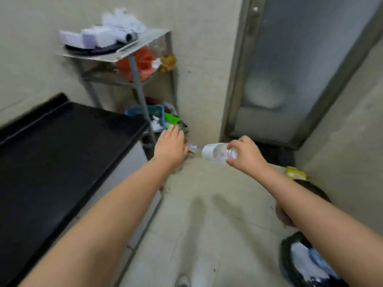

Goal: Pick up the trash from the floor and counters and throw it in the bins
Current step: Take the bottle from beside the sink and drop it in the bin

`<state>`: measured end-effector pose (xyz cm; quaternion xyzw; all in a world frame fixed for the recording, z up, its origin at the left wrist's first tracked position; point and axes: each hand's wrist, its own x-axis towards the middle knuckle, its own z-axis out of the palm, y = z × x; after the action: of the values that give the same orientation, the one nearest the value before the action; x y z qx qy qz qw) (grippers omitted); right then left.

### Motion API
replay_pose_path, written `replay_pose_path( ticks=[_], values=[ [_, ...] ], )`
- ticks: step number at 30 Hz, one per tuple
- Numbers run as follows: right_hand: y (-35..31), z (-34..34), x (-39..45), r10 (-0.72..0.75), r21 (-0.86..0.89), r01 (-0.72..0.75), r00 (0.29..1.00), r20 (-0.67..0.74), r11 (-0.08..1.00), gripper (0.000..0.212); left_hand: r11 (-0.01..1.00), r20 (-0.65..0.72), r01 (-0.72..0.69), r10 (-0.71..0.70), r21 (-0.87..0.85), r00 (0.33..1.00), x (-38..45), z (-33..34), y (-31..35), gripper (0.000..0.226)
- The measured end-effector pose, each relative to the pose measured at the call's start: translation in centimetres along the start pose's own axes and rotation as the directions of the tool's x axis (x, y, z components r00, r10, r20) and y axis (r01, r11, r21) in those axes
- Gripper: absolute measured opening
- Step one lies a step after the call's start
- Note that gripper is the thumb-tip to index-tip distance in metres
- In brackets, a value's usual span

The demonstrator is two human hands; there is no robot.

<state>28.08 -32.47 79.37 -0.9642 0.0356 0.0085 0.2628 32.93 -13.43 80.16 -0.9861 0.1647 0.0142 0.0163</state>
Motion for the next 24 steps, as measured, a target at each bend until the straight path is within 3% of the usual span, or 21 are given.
replay_pose_path(
  ticks=[4,8,11,15,19,21,24],
  values=[
    [12.8,-6.4,-0.1,0.336,0.060,-0.330,0.930,-0.148,0.942,0.039,0.947,0.024,-0.320,0.320,-0.017,0.947,10.2,0.2,14.0,0.058],
    [23.9,-10.9,0.7,0.597,0.123,-0.585,0.774,-0.210,0.802,0.041,0.822,0.014,-0.570,0.570,-0.014,0.821,18.7,1.5,26.5,0.059],
    [30.7,-12.4,2.8,0.743,0.157,-0.726,0.647,-0.173,0.669,0.043,0.723,0.080,-0.691,0.690,-0.025,0.719,24.7,3.9,34.1,0.060],
    [37.6,-10.2,5.3,0.862,0.130,-0.853,0.505,-0.031,0.505,0.051,0.611,0.234,-0.792,0.771,-0.008,0.593,31.7,8.1,41.0,0.060],
    [42.7,-6.4,6.0,0.926,0.251,-0.904,0.372,0.059,0.347,0.037,0.582,0.354,-0.812,0.767,-0.034,0.535,36.3,12.0,44.7,0.060],
    [44.3,-5.9,6.8,0.938,0.223,-0.920,0.343,0.055,0.323,0.038,0.565,0.382,-0.824,0.772,-0.046,0.508,38.0,13.9,45.8,0.060],
    [47.2,-3.3,8.1,0.936,0.213,-0.934,0.321,0.145,0.287,0.063,0.555,0.439,-0.830,0.760,-0.053,0.480,40.2,17.2,47.0,0.060]
  ],
)
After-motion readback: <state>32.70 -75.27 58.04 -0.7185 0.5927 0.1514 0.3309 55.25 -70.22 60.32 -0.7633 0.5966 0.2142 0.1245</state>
